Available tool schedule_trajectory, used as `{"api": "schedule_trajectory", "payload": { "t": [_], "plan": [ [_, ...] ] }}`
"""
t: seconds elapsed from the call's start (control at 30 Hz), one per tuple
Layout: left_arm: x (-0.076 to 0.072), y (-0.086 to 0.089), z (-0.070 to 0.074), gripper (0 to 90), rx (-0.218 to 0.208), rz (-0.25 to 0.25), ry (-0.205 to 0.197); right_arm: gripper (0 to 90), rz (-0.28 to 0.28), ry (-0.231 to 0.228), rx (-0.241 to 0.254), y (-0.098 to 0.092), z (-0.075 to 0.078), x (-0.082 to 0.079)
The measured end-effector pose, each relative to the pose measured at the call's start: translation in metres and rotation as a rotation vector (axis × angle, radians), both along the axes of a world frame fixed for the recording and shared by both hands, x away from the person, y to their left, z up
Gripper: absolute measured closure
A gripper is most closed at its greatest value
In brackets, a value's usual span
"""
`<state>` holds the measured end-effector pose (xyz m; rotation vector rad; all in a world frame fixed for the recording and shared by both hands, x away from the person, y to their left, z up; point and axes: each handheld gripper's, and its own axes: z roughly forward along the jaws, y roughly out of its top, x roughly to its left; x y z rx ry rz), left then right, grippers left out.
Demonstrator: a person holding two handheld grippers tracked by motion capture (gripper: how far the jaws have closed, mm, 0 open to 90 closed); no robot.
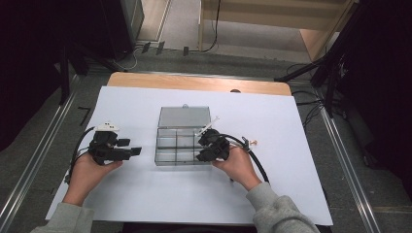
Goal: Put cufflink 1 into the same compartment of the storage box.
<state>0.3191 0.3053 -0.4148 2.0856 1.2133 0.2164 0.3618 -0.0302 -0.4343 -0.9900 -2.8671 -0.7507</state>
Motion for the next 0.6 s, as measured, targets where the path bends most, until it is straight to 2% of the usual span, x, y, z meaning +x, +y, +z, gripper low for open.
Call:
{"api": "schedule_trajectory", "payload": {
  "t": [0.6],
  "plan": [
    [0.0007, -0.0008, -0.0005, 37.0, 0.000, 0.001, 0.000, 75.6, 0.006, -0.001, -0.007, 0.0071, -0.0045, -0.0018]
  ]
}}
